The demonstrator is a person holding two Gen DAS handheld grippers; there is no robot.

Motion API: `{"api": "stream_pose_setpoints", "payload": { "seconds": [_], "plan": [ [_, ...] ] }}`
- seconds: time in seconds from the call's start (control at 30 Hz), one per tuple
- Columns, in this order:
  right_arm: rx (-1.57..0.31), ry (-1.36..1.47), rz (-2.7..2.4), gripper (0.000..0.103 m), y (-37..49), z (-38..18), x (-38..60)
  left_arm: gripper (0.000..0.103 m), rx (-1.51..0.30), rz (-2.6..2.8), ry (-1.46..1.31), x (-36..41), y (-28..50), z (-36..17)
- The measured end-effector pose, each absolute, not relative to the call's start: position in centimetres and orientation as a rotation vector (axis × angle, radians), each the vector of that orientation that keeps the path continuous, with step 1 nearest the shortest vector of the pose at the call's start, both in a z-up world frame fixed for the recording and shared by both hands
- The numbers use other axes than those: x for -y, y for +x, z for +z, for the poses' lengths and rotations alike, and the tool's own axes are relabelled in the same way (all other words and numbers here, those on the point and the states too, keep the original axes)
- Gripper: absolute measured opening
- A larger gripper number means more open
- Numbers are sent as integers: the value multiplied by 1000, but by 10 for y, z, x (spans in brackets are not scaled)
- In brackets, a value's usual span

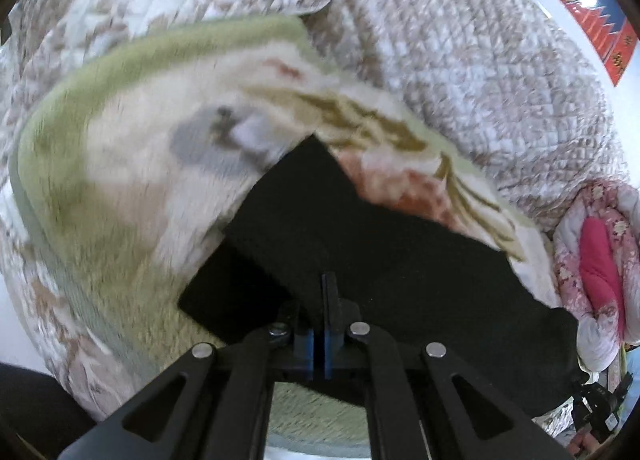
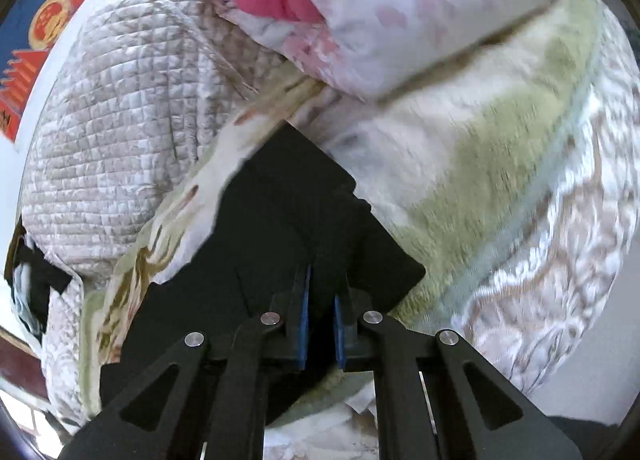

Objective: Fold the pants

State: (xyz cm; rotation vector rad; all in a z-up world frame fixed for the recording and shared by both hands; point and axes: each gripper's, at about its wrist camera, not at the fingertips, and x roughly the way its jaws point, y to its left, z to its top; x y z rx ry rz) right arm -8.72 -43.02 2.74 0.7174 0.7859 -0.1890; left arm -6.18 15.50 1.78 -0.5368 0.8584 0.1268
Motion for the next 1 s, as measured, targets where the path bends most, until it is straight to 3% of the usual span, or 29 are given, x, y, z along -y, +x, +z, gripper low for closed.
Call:
{"api": "stream_pose_setpoints", "payload": {
  "seconds": [0.33, 0.4, 0.47, 0.73, 0.8, 1.0],
  "plan": [
    [-809, 663, -210, 10, -90, 32, 423, 4, -861, 150, -454, -147, -62, 19],
    [-800, 659, -217, 14, -92, 36, 422, 4, -873, 152, -453, -147, -62, 18],
    [-776, 624, -270, 25, -99, 45, 423, 5, -859, 155, -444, -148, -65, 23],
    [-649, 474, -280, 30, -111, 79, 415, 9, -739, 364, -380, -166, -83, 56],
    [-665, 431, -214, 39, -104, 77, 401, 9, -719, 364, -374, -167, -83, 62],
    [-910, 343, -158, 40, -76, 32, 372, 9, -740, 194, -351, -143, -65, 67]
  ]
}}
